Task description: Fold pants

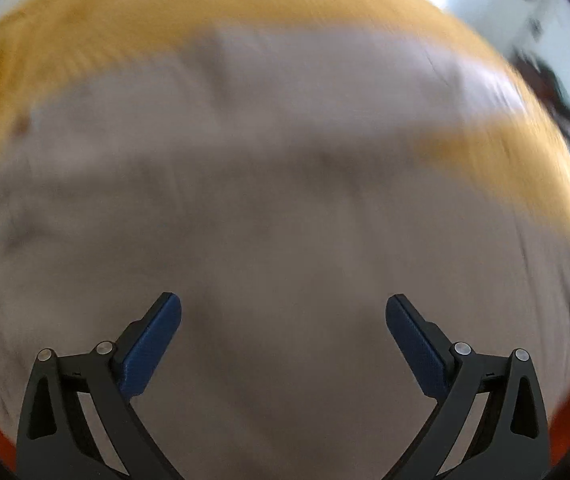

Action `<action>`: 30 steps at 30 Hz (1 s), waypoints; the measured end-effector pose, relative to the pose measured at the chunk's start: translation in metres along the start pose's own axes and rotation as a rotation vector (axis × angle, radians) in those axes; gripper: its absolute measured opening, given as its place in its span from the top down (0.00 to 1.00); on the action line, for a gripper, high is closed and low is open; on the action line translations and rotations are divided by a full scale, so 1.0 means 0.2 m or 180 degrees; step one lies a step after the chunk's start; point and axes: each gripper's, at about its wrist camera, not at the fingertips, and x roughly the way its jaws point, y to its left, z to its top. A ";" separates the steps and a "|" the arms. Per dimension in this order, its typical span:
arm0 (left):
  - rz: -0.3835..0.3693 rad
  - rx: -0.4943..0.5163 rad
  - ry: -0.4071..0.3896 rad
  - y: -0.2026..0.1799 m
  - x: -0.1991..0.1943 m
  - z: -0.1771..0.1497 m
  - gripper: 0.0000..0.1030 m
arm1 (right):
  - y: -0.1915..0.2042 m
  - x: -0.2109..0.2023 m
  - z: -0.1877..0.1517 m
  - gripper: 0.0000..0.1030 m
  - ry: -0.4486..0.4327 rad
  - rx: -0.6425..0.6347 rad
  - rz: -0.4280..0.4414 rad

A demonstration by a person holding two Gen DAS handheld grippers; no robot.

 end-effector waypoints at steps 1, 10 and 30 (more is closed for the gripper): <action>0.0086 0.0103 0.0030 -0.02 0.00 -0.09 0.01 | -0.10 -0.07 0.03 0.97 -0.0142 0.0052 -0.0309; 0.0575 -0.0116 0.0004 0.23 -0.20 -0.39 0.00 | 0.13 -0.36 -0.21 0.26 -0.0853 -0.0515 -0.0158; 0.0247 -0.1915 -0.0553 0.96 -0.45 -0.53 0.19 | 0.63 0.06 -0.82 0.17 -0.0077 -0.1588 0.0442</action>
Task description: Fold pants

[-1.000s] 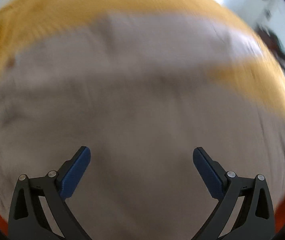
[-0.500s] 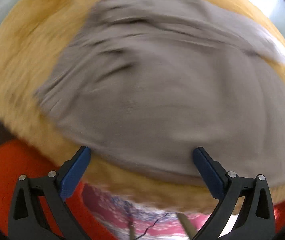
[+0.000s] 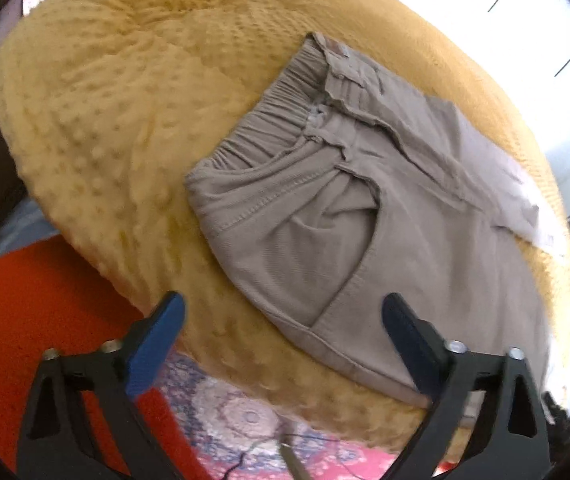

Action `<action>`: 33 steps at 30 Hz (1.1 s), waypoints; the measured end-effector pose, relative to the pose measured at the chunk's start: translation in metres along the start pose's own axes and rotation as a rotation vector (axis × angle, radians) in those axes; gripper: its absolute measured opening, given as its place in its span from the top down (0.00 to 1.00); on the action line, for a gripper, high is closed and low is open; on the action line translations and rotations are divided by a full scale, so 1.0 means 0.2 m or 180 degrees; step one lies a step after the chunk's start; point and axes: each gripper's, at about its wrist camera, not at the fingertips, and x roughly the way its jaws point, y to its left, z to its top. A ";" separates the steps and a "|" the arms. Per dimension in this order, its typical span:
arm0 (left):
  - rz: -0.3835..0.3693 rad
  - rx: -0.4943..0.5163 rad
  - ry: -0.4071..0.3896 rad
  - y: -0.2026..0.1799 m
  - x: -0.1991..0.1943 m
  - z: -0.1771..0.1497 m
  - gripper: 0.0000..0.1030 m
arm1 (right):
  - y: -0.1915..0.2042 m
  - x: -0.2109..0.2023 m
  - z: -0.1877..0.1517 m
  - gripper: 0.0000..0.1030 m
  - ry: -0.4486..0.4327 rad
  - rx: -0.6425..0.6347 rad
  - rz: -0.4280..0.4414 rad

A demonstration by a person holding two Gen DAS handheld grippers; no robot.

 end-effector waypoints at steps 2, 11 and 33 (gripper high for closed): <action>0.0176 -0.0030 -0.0017 -0.01 0.01 -0.02 0.25 | 0.03 0.00 -0.01 0.13 0.0013 -0.0038 0.0000; -0.0215 0.0714 -0.0434 -0.36 -0.31 0.03 0.05 | 0.24 -0.02 -0.03 0.12 -0.0177 0.0107 0.0020; 0.0203 0.1364 -0.0571 -1.02 0.75 0.45 0.01 | 0.45 0.77 1.64 0.12 0.0054 -0.0441 -0.0007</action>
